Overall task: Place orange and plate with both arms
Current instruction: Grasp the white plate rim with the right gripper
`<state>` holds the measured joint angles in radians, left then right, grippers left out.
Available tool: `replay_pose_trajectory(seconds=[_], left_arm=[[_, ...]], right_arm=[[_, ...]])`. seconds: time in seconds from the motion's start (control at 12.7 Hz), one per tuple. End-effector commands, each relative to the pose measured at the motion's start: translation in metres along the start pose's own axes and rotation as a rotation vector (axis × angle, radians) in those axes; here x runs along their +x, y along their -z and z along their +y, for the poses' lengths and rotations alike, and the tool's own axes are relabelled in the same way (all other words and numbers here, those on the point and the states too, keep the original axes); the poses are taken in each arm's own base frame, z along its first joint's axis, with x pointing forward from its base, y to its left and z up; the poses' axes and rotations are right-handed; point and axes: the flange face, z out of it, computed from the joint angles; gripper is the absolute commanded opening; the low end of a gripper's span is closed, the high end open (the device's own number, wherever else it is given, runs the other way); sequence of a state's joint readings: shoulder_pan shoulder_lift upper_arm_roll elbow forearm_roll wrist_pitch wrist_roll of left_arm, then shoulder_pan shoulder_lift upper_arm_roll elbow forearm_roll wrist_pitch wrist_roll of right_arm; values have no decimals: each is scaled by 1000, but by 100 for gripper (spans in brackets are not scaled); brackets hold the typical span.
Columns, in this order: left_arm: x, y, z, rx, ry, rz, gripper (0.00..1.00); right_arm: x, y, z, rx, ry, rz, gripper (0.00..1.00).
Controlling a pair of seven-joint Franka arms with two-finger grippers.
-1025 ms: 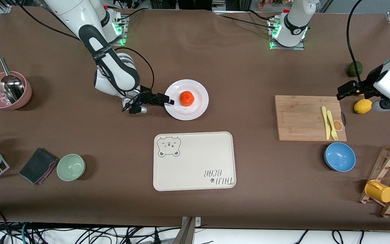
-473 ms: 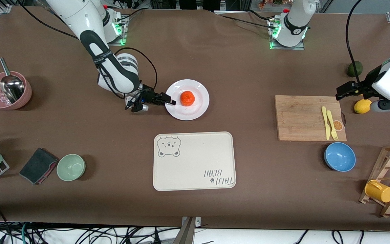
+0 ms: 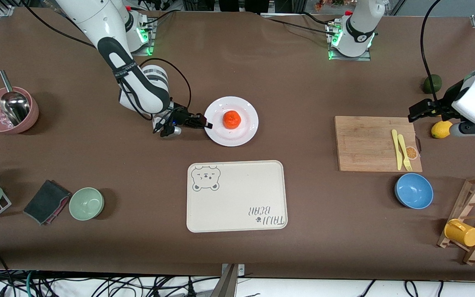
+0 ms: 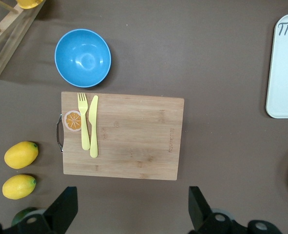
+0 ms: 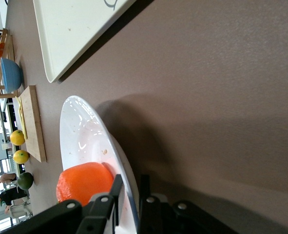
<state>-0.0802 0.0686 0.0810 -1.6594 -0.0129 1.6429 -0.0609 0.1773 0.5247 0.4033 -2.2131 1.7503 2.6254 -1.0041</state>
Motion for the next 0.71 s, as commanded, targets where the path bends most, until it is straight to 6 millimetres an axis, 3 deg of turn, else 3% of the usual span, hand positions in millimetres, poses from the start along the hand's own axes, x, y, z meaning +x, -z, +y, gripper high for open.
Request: replay_pose_trajectory(seconds=[0.0, 0.39, 0.63], left_arm=[[0, 4, 2, -8, -8, -4, 100], [0, 4, 2, -8, -9, -4, 100], [0, 4, 2, -8, -9, -4, 100]], right_arm=[[-1, 0, -1, -1, 18, 16, 7], [0, 0, -3, 4, 22, 17, 0], [13, 5, -12, 19, 36, 38, 0]])
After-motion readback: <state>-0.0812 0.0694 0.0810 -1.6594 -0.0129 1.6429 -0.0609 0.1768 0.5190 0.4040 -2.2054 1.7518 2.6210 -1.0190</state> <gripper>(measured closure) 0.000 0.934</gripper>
